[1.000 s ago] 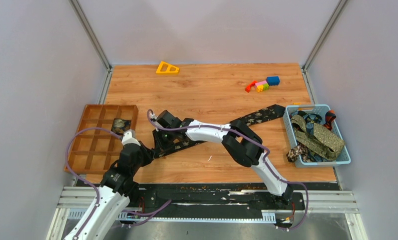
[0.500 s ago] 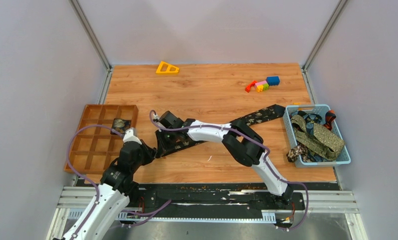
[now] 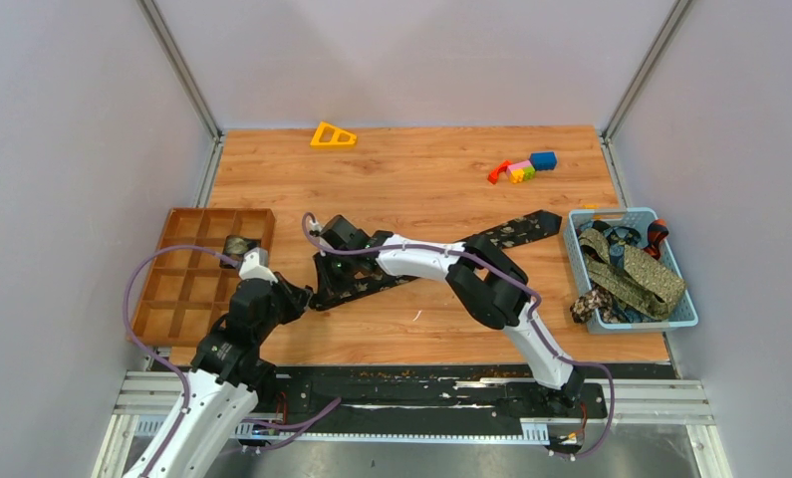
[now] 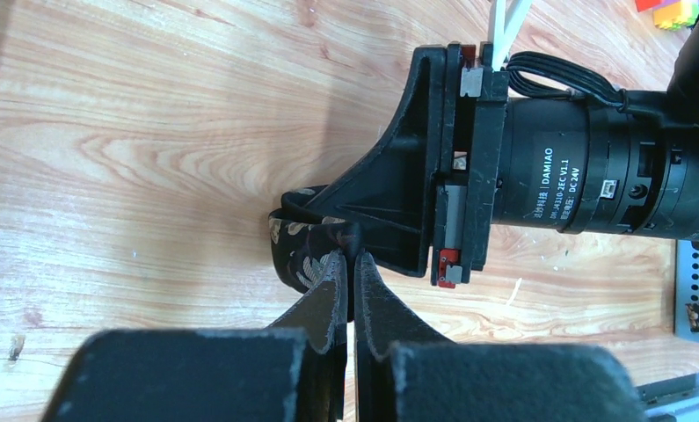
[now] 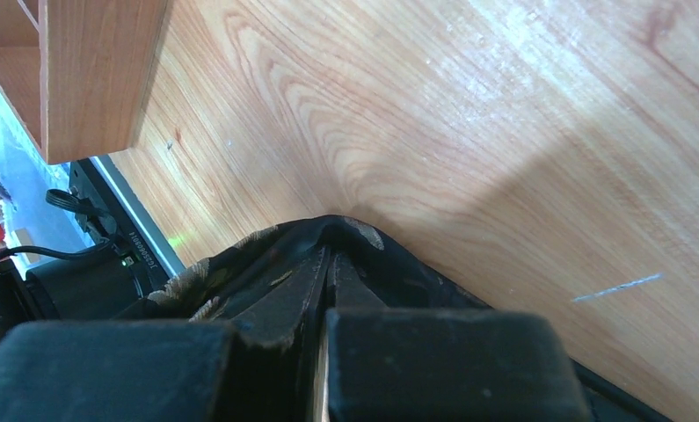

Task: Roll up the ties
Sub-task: Roll the tie at the center of the board.

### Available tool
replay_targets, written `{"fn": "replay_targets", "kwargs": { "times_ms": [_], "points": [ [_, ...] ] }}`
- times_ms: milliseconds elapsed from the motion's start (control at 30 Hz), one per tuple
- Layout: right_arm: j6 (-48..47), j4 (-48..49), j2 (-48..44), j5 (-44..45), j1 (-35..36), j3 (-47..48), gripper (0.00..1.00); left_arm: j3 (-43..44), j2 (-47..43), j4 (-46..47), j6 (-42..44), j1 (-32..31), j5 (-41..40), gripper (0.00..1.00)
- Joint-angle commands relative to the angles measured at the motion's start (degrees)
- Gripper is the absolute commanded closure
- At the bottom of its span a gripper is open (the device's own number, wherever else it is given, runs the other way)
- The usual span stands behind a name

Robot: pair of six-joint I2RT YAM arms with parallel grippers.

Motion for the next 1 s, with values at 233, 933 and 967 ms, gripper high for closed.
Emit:
{"fn": "replay_targets", "kwargs": {
  "times_ms": [233, 933, 967],
  "points": [
    [0.8, 3.7, -0.8, -4.3, 1.4, 1.3, 1.0, 0.2, 3.6, 5.3, 0.7, 0.1, 1.3, 1.0],
    [3.7, 10.6, 0.3, -10.3, 0.3, -2.9, 1.0, -3.5, 3.5, 2.1, -2.2, 0.1, -2.0, 1.0],
    [3.7, 10.8, 0.4, -10.5, 0.4, -3.0, 1.0, -3.7, 3.9, 2.7, -2.2, 0.1, -2.0, 1.0]
  ]
}}
